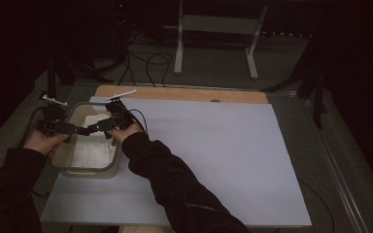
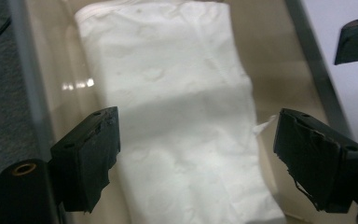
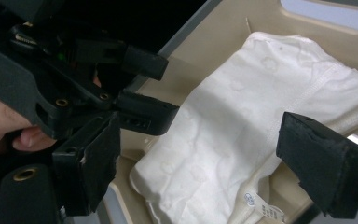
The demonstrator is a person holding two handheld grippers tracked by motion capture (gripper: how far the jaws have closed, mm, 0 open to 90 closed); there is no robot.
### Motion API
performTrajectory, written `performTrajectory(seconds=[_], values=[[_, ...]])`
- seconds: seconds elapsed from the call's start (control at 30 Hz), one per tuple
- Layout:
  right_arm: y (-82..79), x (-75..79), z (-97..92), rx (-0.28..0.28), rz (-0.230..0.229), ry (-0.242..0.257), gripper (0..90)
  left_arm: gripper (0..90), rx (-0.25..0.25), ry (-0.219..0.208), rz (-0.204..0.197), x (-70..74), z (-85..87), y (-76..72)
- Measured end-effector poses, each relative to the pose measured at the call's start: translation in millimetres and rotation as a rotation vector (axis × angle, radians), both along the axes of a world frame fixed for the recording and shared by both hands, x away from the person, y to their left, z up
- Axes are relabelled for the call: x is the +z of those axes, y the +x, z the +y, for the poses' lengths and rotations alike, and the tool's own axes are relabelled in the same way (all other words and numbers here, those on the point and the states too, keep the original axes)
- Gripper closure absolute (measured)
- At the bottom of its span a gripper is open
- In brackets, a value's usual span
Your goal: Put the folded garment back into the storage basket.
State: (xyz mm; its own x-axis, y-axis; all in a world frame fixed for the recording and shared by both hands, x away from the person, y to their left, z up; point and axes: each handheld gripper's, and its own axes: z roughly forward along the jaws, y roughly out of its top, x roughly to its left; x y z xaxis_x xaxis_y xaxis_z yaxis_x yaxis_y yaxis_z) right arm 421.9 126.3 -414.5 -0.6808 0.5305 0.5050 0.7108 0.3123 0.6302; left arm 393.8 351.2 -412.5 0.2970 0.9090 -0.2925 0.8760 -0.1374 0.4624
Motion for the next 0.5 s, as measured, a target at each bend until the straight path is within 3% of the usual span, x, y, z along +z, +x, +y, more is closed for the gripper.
performTrajectory(seconds=[0.13, 0.3, 0.5], values=[[-2.6, 3.1, -5.0, 0.015, -0.029, 0.007, 13.4, 15.1, -0.028, -0.019, -0.024, 3.8, -0.3, -4.4], [-4.0, 5.3, -10.5, 0.024, -0.064, 0.021, 12.5, 7.9, -0.065, -0.020, -0.045, 4.7, -1.5, -10.2], [-5.8, 5.7, -15.4, 0.063, -0.104, -0.009, 11.8, 1.1, -0.099, -0.020, -0.083, 5.9, -4.8, -18.8]])
